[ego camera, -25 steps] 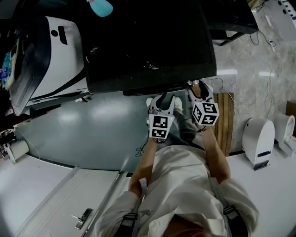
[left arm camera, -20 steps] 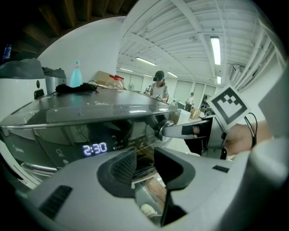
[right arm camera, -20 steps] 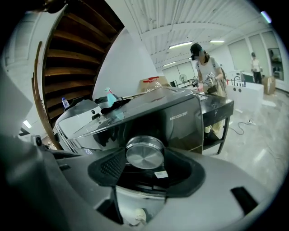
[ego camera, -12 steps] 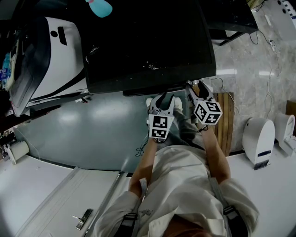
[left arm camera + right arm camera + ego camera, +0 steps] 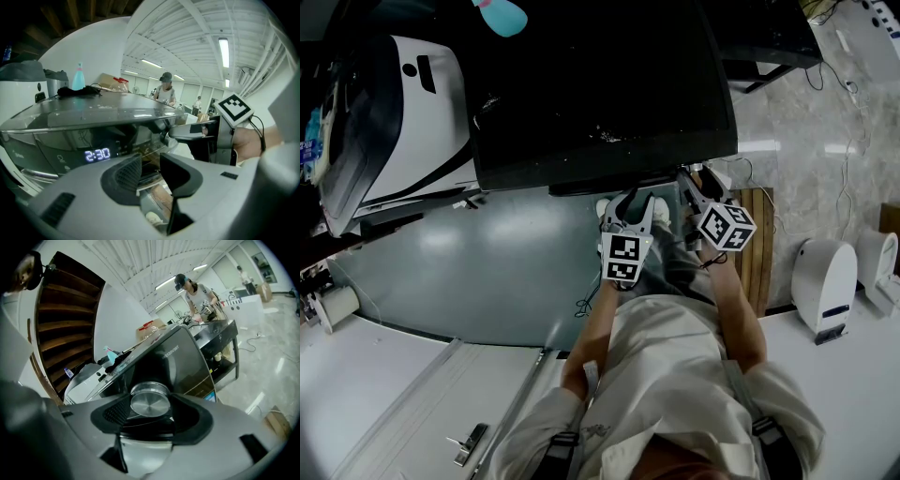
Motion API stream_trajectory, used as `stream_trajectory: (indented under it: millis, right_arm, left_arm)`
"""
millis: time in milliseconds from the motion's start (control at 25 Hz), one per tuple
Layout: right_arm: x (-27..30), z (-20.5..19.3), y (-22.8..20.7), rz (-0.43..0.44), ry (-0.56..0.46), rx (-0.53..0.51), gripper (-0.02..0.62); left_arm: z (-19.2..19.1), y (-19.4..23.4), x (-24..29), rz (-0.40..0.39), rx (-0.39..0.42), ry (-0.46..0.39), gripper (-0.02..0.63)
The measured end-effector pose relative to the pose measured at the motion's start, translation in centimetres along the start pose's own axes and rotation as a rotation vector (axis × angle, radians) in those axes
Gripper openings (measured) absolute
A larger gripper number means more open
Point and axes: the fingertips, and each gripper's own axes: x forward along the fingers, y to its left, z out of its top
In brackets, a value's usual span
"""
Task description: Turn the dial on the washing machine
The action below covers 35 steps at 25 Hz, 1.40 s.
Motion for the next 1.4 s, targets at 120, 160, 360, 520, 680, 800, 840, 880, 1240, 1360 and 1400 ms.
stream_trajectory:
  millis: [120,160,360,520,680,800,840,880,1240,1360,1400]
  right_arm:
    - [0.0,0.1,0.0,0.017,-0.007,0.044,0.270]
    - [0.0,0.1,-0.1,0.021,-0.009,0.057,0.270]
    - [-0.1,0.0,-0.2,0.048,-0.025,0.144,0.270]
    - [-0.1,0.0,-0.4,0.067,-0.039,0.214,0.270]
    - [-0.1,-0.1,-0.6,0.091,-0.053,0.294,0.270]
    - [-0.1,-0.1,-0.5,0.111,-0.056,0.368,0.275]
    - [-0.1,-0.2,-0.5,0.111,-0.055,0.372,0.277]
    - [-0.1,-0.2,-0.5,0.108,-0.054,0.367,0.279]
    - [-0.9,-0.7,-0.4,0.068,-0.006,0.216,0.285]
    - [-1.8,-0.3,0.0,0.050,-0.001,0.133,0.282]
    - [-2.1,-0.1,0.1,0.043,-0.001,0.096,0.275]
  left_arm:
    - [0.1,0.1,0.0,0.000,-0.001,-0.001,0.127]
    - [0.1,0.1,0.0,0.000,-0.001,-0.001,0.127]
    - [0.2,0.0,0.1,-0.002,0.000,-0.002,0.127]
    - [0.3,0.0,0.1,-0.007,0.001,-0.003,0.127]
    - [0.5,-0.1,0.2,-0.010,0.006,-0.005,0.127]
    - [0.7,-0.1,0.1,-0.012,0.010,-0.007,0.127]
    - [0.7,-0.1,0.1,-0.014,0.012,-0.007,0.127]
    - [0.8,-0.1,0.1,-0.015,0.013,-0.008,0.127]
    - [1.6,-0.2,0.2,-0.033,0.038,-0.016,0.127]
    - [2.1,-0.5,0.3,-0.043,0.054,-0.020,0.127]
    - [2.4,-0.5,0.2,-0.047,0.061,-0.021,0.127]
